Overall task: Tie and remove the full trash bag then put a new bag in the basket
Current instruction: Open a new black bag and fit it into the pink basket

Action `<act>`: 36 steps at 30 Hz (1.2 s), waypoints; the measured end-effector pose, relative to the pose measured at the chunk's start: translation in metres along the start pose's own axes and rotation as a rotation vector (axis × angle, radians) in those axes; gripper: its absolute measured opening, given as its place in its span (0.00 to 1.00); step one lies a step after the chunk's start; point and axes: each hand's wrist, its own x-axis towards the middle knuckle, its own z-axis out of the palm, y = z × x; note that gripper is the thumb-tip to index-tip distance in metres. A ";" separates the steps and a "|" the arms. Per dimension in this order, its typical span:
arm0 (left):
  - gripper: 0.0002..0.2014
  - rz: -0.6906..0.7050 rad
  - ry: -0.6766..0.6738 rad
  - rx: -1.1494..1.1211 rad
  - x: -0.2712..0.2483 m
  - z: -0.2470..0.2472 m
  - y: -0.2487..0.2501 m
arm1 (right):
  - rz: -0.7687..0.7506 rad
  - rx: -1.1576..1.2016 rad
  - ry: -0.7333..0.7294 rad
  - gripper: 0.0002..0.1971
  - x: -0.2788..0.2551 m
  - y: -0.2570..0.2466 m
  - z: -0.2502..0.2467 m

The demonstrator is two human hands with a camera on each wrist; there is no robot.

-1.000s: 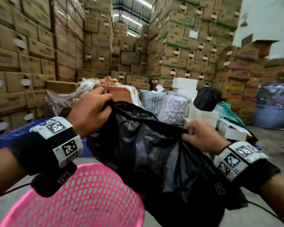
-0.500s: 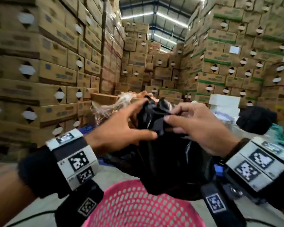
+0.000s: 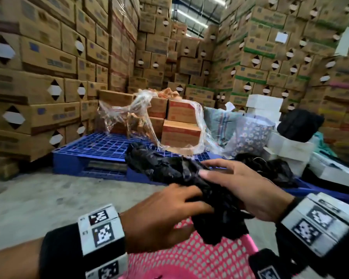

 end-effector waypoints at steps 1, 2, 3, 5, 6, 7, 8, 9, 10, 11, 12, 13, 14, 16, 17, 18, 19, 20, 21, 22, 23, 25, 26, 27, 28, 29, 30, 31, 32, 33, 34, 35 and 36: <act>0.19 0.009 -0.066 -0.028 -0.006 0.002 -0.001 | -0.080 -0.102 0.057 0.13 0.006 0.005 0.003; 0.20 -0.005 -0.093 -0.095 -0.012 0.000 -0.001 | -0.155 -0.179 0.095 0.13 0.010 0.010 0.004; 0.18 -0.060 -0.054 -0.190 -0.019 -0.002 -0.002 | -0.228 -0.239 0.123 0.14 0.013 0.015 0.004; 0.09 -0.329 0.198 -0.377 -0.030 -0.008 -0.003 | -0.374 -0.366 0.183 0.16 0.014 0.021 0.003; 0.07 -0.516 0.351 -0.461 -0.035 -0.010 -0.009 | -0.431 -0.401 0.207 0.17 0.012 0.026 0.002; 0.10 -0.708 0.468 -0.558 -0.037 -0.009 -0.017 | -0.477 -0.420 0.214 0.18 0.010 0.032 0.002; 0.14 -0.878 0.504 -0.702 -0.038 -0.009 -0.026 | -0.507 -0.437 0.209 0.19 0.007 0.039 0.002; 0.20 -1.001 0.484 -0.897 -0.036 -0.009 -0.034 | -0.523 -0.470 0.190 0.17 0.004 0.048 0.004; 0.27 -1.066 0.432 -1.073 -0.031 -0.008 -0.040 | -0.522 -0.515 0.153 0.15 0.002 0.057 0.006; 0.30 -1.076 0.383 -1.179 -0.023 -0.007 -0.042 | -0.502 -0.577 0.111 0.12 0.000 0.066 0.009; 0.30 -1.059 0.347 -1.194 -0.014 -0.001 -0.045 | -0.478 -0.652 0.076 0.11 -0.001 0.073 0.012; 0.25 -1.038 0.331 -1.160 -0.004 0.007 -0.046 | -0.451 -0.727 0.042 0.11 -0.002 0.080 0.014; 0.21 -1.030 0.322 -1.094 0.004 0.017 -0.047 | -0.416 -0.788 -0.011 0.11 -0.003 0.084 0.015; 0.20 -1.047 0.312 -0.982 0.013 0.035 -0.052 | -0.324 -0.857 -0.160 0.11 -0.008 0.086 0.010; 0.23 -1.048 0.312 -0.936 0.012 0.040 -0.053 | -0.269 -0.859 -0.233 0.12 -0.012 0.083 0.005; 0.27 -1.042 0.316 -0.899 0.010 0.043 -0.052 | -0.236 -0.826 -0.272 0.12 -0.017 0.080 -0.003; 0.28 -1.034 0.309 -0.870 0.006 0.044 -0.054 | -0.208 -0.774 -0.268 0.10 -0.024 0.075 -0.008; 0.28 -1.027 0.302 -0.847 0.002 0.046 -0.054 | -0.224 -0.729 -0.207 0.06 -0.030 0.070 -0.015; 0.26 -1.023 0.303 -0.845 -0.002 0.047 -0.052 | -0.307 -0.728 -0.084 0.04 -0.036 0.062 -0.021; 0.23 -1.031 0.305 -0.854 -0.005 0.050 -0.051 | -0.427 -0.759 0.084 0.05 -0.040 0.054 -0.028; 0.21 -1.031 0.294 -0.862 -0.009 0.050 -0.047 | -0.553 -0.792 0.230 0.09 -0.041 0.047 -0.034; 0.17 -0.995 0.253 -0.855 -0.014 0.054 -0.043 | -0.654 -0.910 0.386 0.30 -0.032 0.032 -0.045; 0.16 -0.986 0.243 -0.836 -0.014 0.055 -0.038 | -0.592 -0.983 0.357 0.40 -0.024 0.027 -0.050; 0.15 -0.988 0.233 -0.820 -0.013 0.055 -0.033 | -0.516 -1.035 0.286 0.43 -0.014 0.025 -0.052; 0.15 -0.999 0.210 -0.800 -0.012 0.055 -0.027 | -0.486 -1.056 0.210 0.36 -0.003 0.028 -0.053; 0.15 -1.007 0.161 -0.777 -0.010 0.053 -0.023 | -0.498 -1.040 0.153 0.21 0.004 0.030 -0.052; 0.17 -1.012 0.084 -0.741 -0.007 0.050 -0.017 | -0.495 -1.021 0.129 0.11 0.010 0.035 -0.054; 0.17 -1.014 -0.033 -0.670 -0.006 0.045 -0.011 | -0.504 -1.008 0.113 0.13 0.014 0.041 -0.057; 0.14 -1.013 -0.161 -0.562 -0.005 0.038 -0.007 | -0.513 -1.014 0.083 0.15 0.016 0.046 -0.058; 0.11 -1.015 -0.233 -0.415 -0.004 0.029 -0.001 | -0.493 -1.030 0.043 0.14 0.017 0.050 -0.058; 0.08 -0.995 -0.223 -0.256 -0.003 0.018 0.005 | -0.500 -1.061 -0.001 0.14 0.017 0.055 -0.058; 0.08 -0.942 -0.139 -0.115 -0.002 0.007 0.010 | -0.482 -1.089 -0.060 0.14 0.015 0.060 -0.055; 0.08 -0.870 -0.027 -0.030 0.001 0.001 0.017 | -0.478 -1.100 -0.122 0.13 0.015 0.068 -0.055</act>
